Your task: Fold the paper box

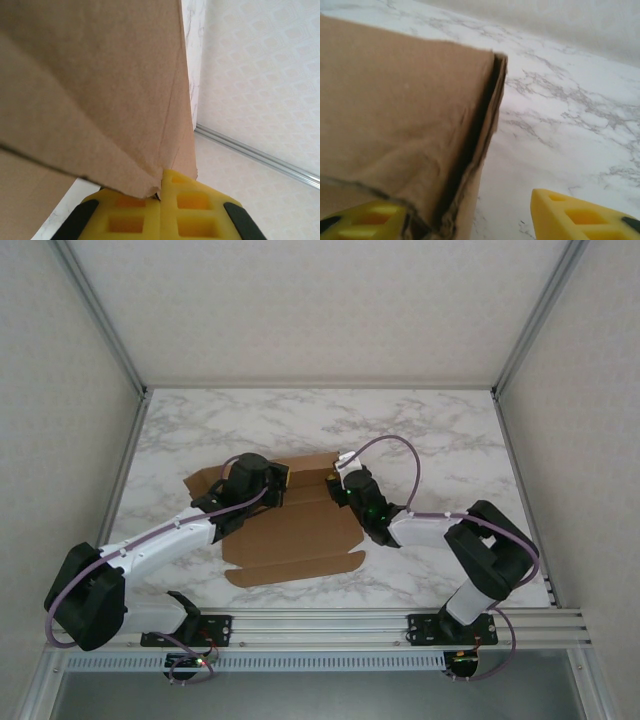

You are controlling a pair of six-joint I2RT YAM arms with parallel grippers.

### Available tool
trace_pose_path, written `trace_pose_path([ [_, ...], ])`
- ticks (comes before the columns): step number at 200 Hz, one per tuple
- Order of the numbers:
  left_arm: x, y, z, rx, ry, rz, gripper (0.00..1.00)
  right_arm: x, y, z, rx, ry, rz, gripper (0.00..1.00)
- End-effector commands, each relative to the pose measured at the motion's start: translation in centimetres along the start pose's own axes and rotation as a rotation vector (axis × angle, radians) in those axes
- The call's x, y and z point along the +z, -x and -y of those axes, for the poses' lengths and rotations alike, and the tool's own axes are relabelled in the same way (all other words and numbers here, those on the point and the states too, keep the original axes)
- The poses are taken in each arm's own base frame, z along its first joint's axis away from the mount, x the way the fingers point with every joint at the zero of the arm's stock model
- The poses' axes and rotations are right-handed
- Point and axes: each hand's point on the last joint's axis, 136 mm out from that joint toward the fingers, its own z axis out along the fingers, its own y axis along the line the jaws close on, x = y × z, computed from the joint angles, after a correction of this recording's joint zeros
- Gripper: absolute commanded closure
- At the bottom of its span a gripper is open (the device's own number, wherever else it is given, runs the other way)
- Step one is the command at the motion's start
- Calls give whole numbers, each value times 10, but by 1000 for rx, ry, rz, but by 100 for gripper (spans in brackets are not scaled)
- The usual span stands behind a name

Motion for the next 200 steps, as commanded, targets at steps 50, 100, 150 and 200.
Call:
trace_pose_path([
  [50, -2, -4, 5, 2, -7, -1, 100, 8, 24, 11, 3, -87, 25, 66],
  [100, -1, -10, 9, 8, -10, -11, 100, 18, 30, 13, 10, -151, 6, 80],
  [150, -1, -16, 12, 16, -11, -16, 100, 23, 30, 20, 21, -251, -13, 99],
  [200, 3, -14, 6, 20, 2, -3, 100, 18, 29, 16, 20, -209, 2, 65],
])
